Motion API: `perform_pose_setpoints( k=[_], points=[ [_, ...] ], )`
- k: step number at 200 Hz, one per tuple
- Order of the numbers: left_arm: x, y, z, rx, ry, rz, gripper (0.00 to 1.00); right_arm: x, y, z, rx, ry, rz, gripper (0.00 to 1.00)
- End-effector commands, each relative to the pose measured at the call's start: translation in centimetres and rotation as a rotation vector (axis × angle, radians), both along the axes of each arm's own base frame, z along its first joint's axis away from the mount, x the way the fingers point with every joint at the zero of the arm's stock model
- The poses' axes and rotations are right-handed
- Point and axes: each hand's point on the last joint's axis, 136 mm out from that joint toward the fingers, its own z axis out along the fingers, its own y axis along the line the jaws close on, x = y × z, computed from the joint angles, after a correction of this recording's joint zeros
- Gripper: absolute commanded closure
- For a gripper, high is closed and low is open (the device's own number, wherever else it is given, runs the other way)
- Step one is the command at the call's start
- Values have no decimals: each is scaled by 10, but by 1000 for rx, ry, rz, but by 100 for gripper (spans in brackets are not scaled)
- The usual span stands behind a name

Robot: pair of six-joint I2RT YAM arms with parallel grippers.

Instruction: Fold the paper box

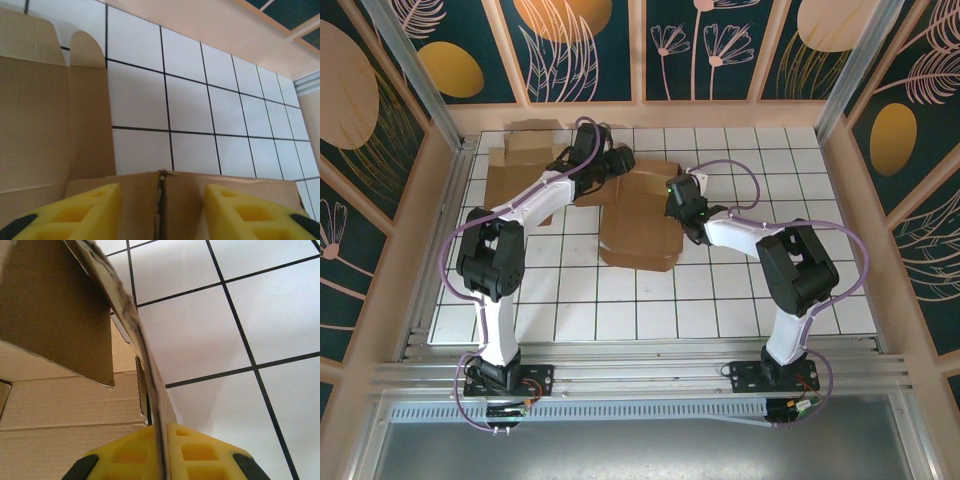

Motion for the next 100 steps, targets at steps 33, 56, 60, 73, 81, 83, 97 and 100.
perform_pose_setpoints(
  k=[33,56,60,73,81,83,97,100],
  points=[
    [-11,-23,-8,-147,66,-89,62,5,35,10,126,4,50,88],
    [-15,-26,-3,-181,68,-101,62,13,53,8,225,0,72,83],
    [-16,-26,-3,-182,68,-101,62,14,56,7,236,4,77,84],
    [-17,-25,-2,-182,67,-103,62,17,65,3,259,19,94,83],
    [-18,-24,-2,-179,66,-98,62,18,68,1,262,22,101,82],
    [-17,-23,-2,-177,66,-96,62,19,69,2,262,20,102,81],
    [-17,-21,-3,-164,62,-87,62,20,64,6,241,10,90,78],
    [-17,-20,-3,-162,62,-85,62,20,63,7,233,4,88,77]
  ],
)
